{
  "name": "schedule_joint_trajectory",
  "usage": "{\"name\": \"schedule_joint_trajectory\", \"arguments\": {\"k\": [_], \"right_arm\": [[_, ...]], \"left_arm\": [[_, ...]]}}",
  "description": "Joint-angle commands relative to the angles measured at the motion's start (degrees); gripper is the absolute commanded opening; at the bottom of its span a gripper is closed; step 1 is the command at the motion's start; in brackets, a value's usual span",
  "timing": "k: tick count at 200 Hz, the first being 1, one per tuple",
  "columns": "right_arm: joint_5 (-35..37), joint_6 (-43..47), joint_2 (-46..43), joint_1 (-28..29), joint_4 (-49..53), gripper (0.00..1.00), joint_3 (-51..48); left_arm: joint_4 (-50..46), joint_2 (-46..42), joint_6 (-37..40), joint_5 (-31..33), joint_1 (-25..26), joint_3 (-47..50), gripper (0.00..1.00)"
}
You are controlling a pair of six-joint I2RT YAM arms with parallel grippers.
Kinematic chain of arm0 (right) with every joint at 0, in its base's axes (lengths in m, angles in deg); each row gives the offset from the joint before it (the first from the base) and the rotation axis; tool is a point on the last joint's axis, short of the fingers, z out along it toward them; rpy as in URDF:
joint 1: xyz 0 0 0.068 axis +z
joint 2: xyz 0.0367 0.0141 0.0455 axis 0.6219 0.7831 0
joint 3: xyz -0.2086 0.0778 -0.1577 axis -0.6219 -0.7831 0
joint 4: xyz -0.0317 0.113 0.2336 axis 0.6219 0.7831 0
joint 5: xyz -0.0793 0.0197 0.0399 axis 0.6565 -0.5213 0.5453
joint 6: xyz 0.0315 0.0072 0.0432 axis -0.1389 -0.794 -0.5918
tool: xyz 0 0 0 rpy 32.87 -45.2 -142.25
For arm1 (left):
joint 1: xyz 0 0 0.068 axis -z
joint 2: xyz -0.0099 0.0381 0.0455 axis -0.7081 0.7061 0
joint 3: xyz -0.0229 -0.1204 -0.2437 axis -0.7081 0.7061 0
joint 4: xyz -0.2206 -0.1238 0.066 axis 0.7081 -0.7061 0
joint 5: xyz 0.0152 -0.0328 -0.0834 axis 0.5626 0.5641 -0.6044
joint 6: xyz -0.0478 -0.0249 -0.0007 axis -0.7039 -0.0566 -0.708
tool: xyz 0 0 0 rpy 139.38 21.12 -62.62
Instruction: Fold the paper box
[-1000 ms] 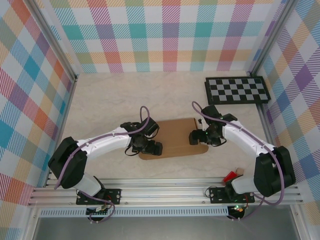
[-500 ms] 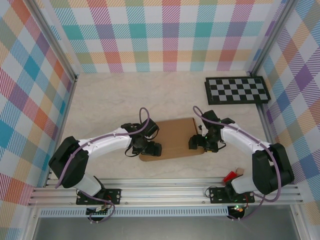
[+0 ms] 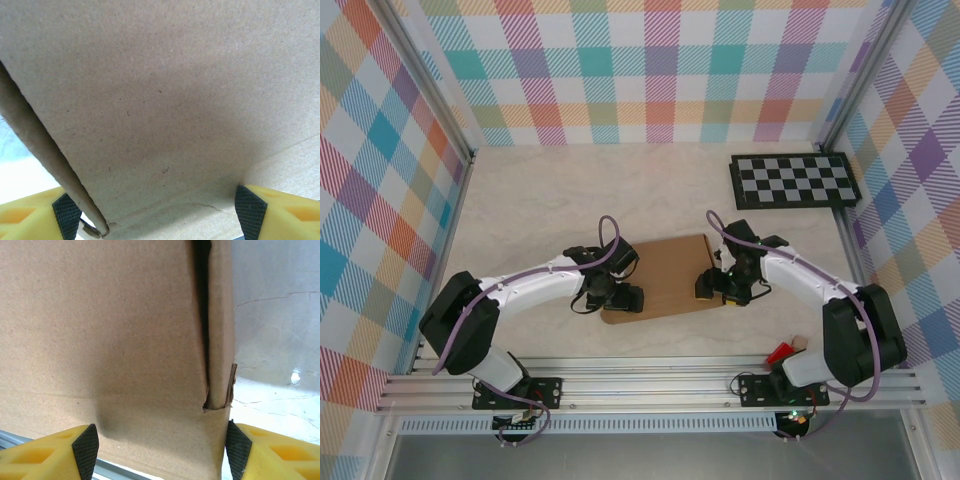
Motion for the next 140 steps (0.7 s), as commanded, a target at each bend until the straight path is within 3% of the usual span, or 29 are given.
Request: {"name": "schedule_joint_trajectory", "arguments": {"k": [1,140], "right_arm": [[-4.8,-0.3,0.5,0.0,2.0,0.68,2.4],[-9.0,1.7,1.6,0.0,7.6,0.62,6.0]], "left_arm": [[0.2,1.4,-1.3,-0.6,-0.3,1.0,0.81],[-0.1,2.0,-1.4,-0.1,-0.3,0.3,0.81]]}}
